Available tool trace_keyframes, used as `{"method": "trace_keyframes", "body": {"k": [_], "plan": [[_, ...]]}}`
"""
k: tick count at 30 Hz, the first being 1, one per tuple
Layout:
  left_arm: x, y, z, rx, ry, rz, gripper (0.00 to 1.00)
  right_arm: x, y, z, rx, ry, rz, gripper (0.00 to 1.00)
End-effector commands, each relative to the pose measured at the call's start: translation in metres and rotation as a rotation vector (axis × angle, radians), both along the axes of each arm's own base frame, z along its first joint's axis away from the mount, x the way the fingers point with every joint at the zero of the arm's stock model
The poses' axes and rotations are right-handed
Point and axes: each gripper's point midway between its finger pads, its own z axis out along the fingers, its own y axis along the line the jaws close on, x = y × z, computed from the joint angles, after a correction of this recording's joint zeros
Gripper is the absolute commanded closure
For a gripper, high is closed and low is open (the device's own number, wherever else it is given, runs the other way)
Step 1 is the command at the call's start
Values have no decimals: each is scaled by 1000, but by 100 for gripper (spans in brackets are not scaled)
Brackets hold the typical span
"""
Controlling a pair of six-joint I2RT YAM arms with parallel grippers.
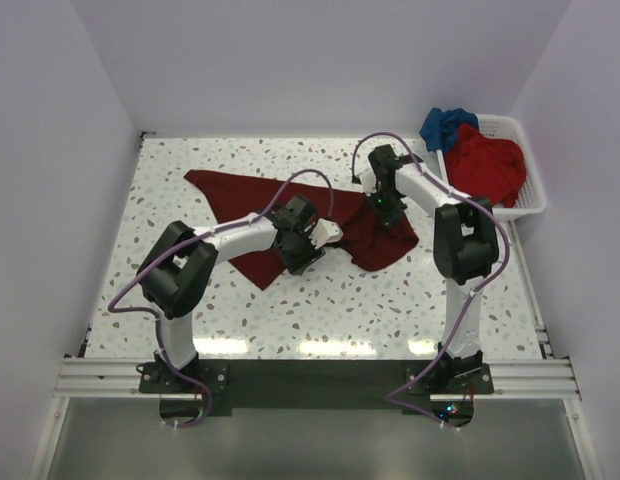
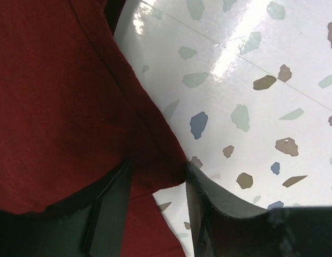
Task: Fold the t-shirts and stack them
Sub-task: Flatten the tshirt out
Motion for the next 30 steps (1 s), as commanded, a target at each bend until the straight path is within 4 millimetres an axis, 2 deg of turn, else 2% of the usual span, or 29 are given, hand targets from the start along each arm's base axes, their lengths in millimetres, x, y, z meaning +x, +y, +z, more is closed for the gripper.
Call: {"method": "trace_keyframes", "body": {"k": [1,2,3,5,6,8,9,10,12,13,15,16,19,20,21,22,23,24,25,26,27,28,29,30], "plan": [[-10,6,-22,57,28,-16,52,6,-3,32,14,-71,12,100],[-14,8,-24,62,36,-17,57,5,-4,33,13,-71,10,100],[-15,8,-24,58,37,-20,71,5,-5,34,12,-74,13,100],[-16,8,-22,52,39,-16,83,6,-6,39,15,-86,14,100],[-16,10,-20,53,37,-10,93,6,-8,42,13,-89,14,100],[-7,20,-6,30,19,33,100,9,-11,57,22,-120,14,100],[0,26,2,17,8,56,100,11,-14,63,20,-134,18,100],[21,38,18,-22,-15,114,100,13,-16,69,23,-149,16,100],[43,56,53,-77,-54,178,100,19,-21,92,21,-211,24,100],[69,75,78,-117,-105,231,100,21,-23,101,18,-233,26,100],[88,96,115,-164,-177,270,100,31,-30,128,7,-315,23,100],[109,118,140,-187,-238,325,100,35,-33,138,3,-347,18,100],[135,152,189,-243,-347,384,100,53,-40,181,-17,-483,-2,100],[139,161,196,-247,-358,401,100,63,-40,202,-10,-548,-9,100],[144,174,203,-259,-365,425,100,67,-43,213,-24,-580,-16,100],[152,182,221,-277,-398,441,100,70,-45,225,-27,-612,-22,100],[155,191,227,-284,-402,462,100,77,-45,247,-25,-671,-31,100],[159,206,234,-303,-415,501,100,80,-49,258,-38,-704,-42,100],[165,224,253,-317,-473,538,100,84,-51,279,-37,-761,-53,100],[168,236,263,-326,-503,566,100,87,-53,294,-36,-807,-65,100],[170,260,274,-327,-540,616,100,89,-55,307,-44,-846,-74,100],[172,271,297,-335,-602,631,100,89,-57,328,-39,-903,-85,100],[175,283,311,-340,-645,652,100,91,-58,343,-35,-948,-91,100],[175,301,335,-345,-711,680,100,90,-60,355,-38,-982,-102,100]]}}
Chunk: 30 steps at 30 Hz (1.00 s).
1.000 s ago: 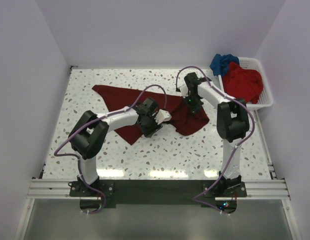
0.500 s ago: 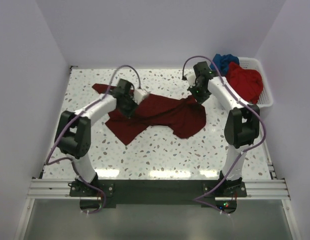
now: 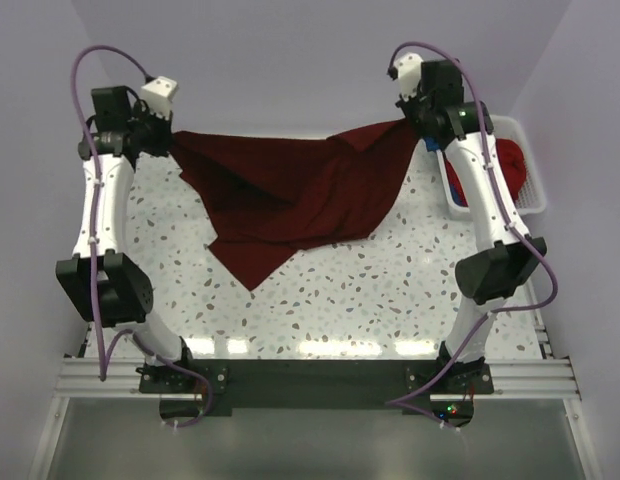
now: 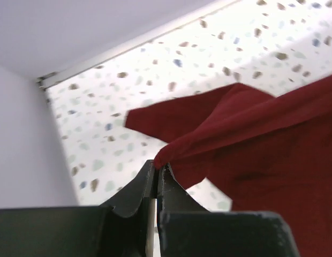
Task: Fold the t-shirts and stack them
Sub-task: Flatten the tshirt out
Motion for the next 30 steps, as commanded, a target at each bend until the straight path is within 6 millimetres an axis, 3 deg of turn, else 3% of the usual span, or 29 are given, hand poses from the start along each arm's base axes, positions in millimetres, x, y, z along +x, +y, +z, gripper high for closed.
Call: {"method": "trace_keyframes", "body": {"k": [1,3,4,6,7,8,11,12,13,14,15,16,22,26,27,30], "plan": [[-2,43,89,-6,-214,89,100,-5,-20,102,2,-283,-69,100],[-5,66,118,6,-280,148,100,-11,-22,131,22,-362,-78,100],[-8,72,144,17,-336,162,100,-16,-25,145,29,-400,-90,100],[-18,85,169,43,-391,181,100,-33,-29,184,62,-505,-95,100],[-30,83,183,60,-421,164,100,-41,-30,197,75,-539,-96,100],[-38,83,192,75,-447,155,100,-59,-34,222,98,-607,-99,100],[-74,76,225,117,-573,162,100,-90,-38,255,147,-698,-93,100],[-80,78,217,114,-572,190,100,-111,-43,273,163,-748,-91,100],[-107,70,252,141,-692,200,100,-124,-45,283,175,-776,-91,100],[-119,68,262,142,-738,220,100,-136,-49,293,184,-810,-93,100],[-128,69,261,143,-758,245,100,-161,-54,310,199,-864,-93,100],[-157,60,290,161,-866,258,100,-172,-57,317,205,-887,-95,100],[-244,39,356,220,-1128,310,100,-269,-86,375,244,-1117,-130,100],[-268,32,378,259,-1187,307,100,-307,-103,401,197,-1239,-165,100],[-273,30,385,269,-1201,305,100,-308,-104,403,181,-1247,-169,100],[-264,34,381,283,-1168,308,100,-297,-104,406,117,-1249,-172,100]]}}
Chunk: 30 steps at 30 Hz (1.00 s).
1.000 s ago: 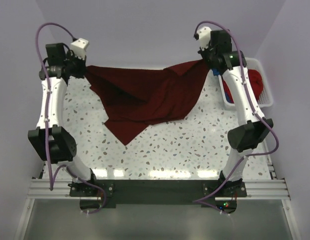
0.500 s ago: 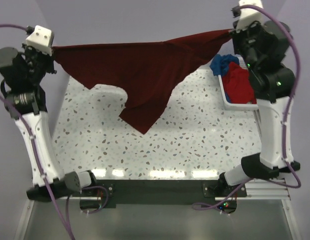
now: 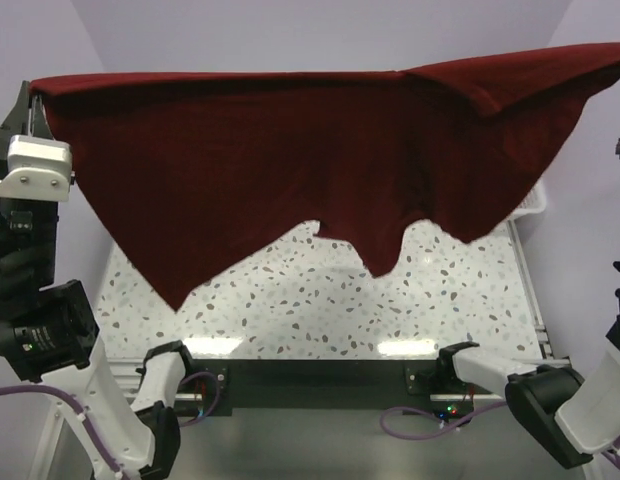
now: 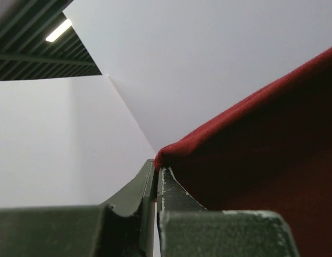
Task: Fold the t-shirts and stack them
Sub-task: Flatten the tshirt out
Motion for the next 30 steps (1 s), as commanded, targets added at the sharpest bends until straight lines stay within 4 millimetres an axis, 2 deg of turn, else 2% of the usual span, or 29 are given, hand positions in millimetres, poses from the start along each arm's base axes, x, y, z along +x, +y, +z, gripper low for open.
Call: {"method": "trace_keyframes", "body": {"k": [1,3,4,5,6,8,9,10,11,12,13,14,15,16,17,18,19,20,21,22,23,24,25,26,27,28,29,30], "plan": [[41,39,-18,-54,93,126,100,35,-14,0,-37,25,-157,100],[59,44,-33,-54,153,123,100,62,-7,-10,-81,69,-165,100],[75,49,-47,-62,204,118,100,85,-2,-24,-107,119,-166,100],[86,51,-57,-53,240,113,100,97,4,-28,-138,127,-160,100],[105,54,-80,-59,307,92,100,125,11,-49,-164,188,-153,100],[124,51,-108,-52,381,43,100,153,24,-65,-209,218,-121,100],[139,43,-141,-44,463,-36,100,173,32,-80,-232,255,-102,100],[146,38,-154,-40,482,-73,100,195,40,-105,-256,311,-84,100],[152,34,-168,-40,504,-106,100,210,45,-115,-274,325,-74,100],[164,35,-205,-70,568,-124,100,224,55,-129,-302,348,-40,100],[174,38,-215,-77,569,-112,100,253,63,-164,-328,421,-24,100],[185,31,-235,-73,610,-122,100,266,68,-175,-337,430,-16,100],[203,33,-273,-88,698,-116,100,281,74,-196,-356,468,2,100],[211,28,-296,-83,755,-126,100,308,82,-227,-378,527,15,100],[219,14,-315,-61,799,-152,100,321,85,-237,-387,534,18,100],[226,14,-345,-75,856,-146,100,337,90,-256,-396,565,27,100],[241,13,-368,-86,893,-156,100,349,96,-268,-403,581,38,100],[249,9,-385,-95,922,-169,100,378,103,-305,-425,642,44,100],[258,11,-403,-99,952,-155,100,390,111,-321,-437,668,53,100],[275,14,-432,-107,1004,-147,100,401,114,-327,-444,674,44,100],[286,16,-447,-105,1035,-140,100,426,121,-372,-479,738,40,100],[302,22,-446,-105,1033,-118,100,436,128,-387,-497,755,43,100],[318,26,-489,-125,1125,-109,100,448,133,-395,-508,761,40,100],[338,31,-478,-122,1104,-104,100,463,137,-435,-550,822,32,100],[352,32,-516,-136,1182,-111,100,471,143,-450,-573,837,29,100],[359,31,-526,-139,1210,-121,100,480,143,-450,-580,826,8,100],[376,32,-516,-134,1186,-131,100,485,143,-458,-606,835,-7,100],[385,30,-542,-138,1229,-151,100,494,143,-488,-630,875,-13,100]]}}
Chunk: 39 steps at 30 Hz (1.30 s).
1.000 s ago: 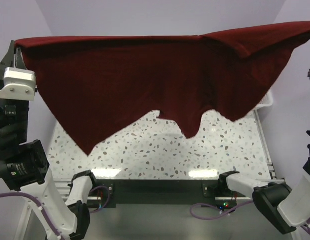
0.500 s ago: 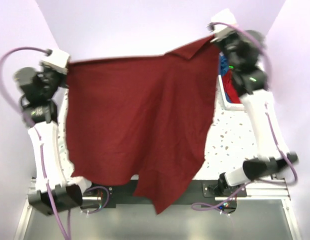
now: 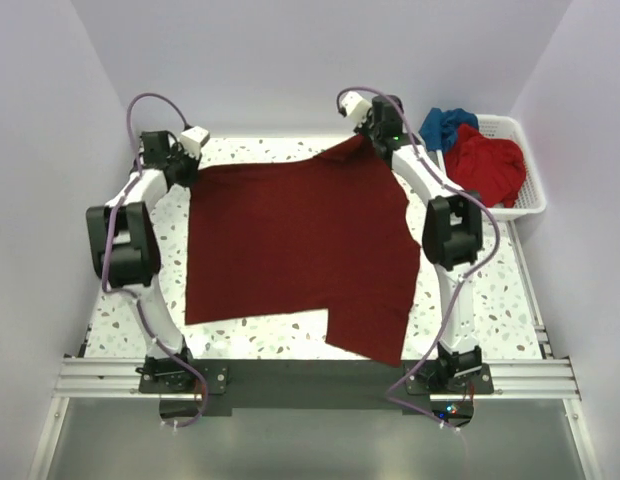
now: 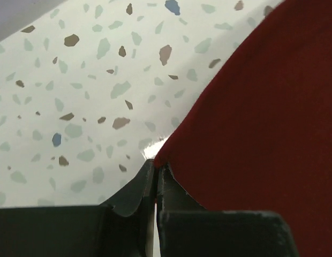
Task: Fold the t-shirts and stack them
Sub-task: Flatten the tshirt out, then fold the tshirt
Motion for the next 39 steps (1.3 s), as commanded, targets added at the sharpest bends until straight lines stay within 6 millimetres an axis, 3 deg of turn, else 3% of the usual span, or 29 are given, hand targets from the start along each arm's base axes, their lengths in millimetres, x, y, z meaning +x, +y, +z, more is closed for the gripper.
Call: {"method": "trace_keyframes", "body": {"k": [1,2,3,8,12,14,16,17,19,20,22,25,27,31,36,37,39], "plan": [[49,8,11,26,-78,-25,100,29,3,33,-66,-147,-21,100],[59,8,17,29,-99,-35,100,33,1,25,-89,-139,-28,100],[63,8,4,27,-83,-41,100,36,2,15,-100,-129,-26,100],[75,13,-2,74,-111,-67,100,39,4,10,-114,-134,-16,100],[74,9,-2,100,-111,-137,100,34,1,15,-121,-129,-30,100],[68,6,5,85,-112,-171,100,27,-4,30,-119,-134,-40,100],[64,4,11,84,-125,-196,100,17,-6,28,-127,-111,-38,100],[59,3,9,104,-128,-227,100,10,-7,42,-125,-124,-35,100],[55,2,26,134,-181,-264,100,-1,-10,33,-137,-83,-26,100],[50,3,21,154,-180,-271,100,-8,-12,47,-132,-95,-27,100],[45,4,32,182,-210,-296,100,-21,-16,37,-138,-51,-26,100],[36,10,39,218,-243,-325,100,-42,-22,48,-120,-37,-37,100],[28,16,38,249,-258,-355,100,-56,-23,54,-93,-19,-36,100],[15,23,32,289,-254,-435,100,-84,-29,44,-84,65,-43,100],[-13,14,22,332,-220,-584,100,-117,-36,36,-90,127,-53,100],[-22,14,12,345,-210,-606,100,-126,-39,43,-80,126,-61,100],[-29,14,16,384,-237,-622,100,-139,-41,37,-78,155,-64,100]]}}
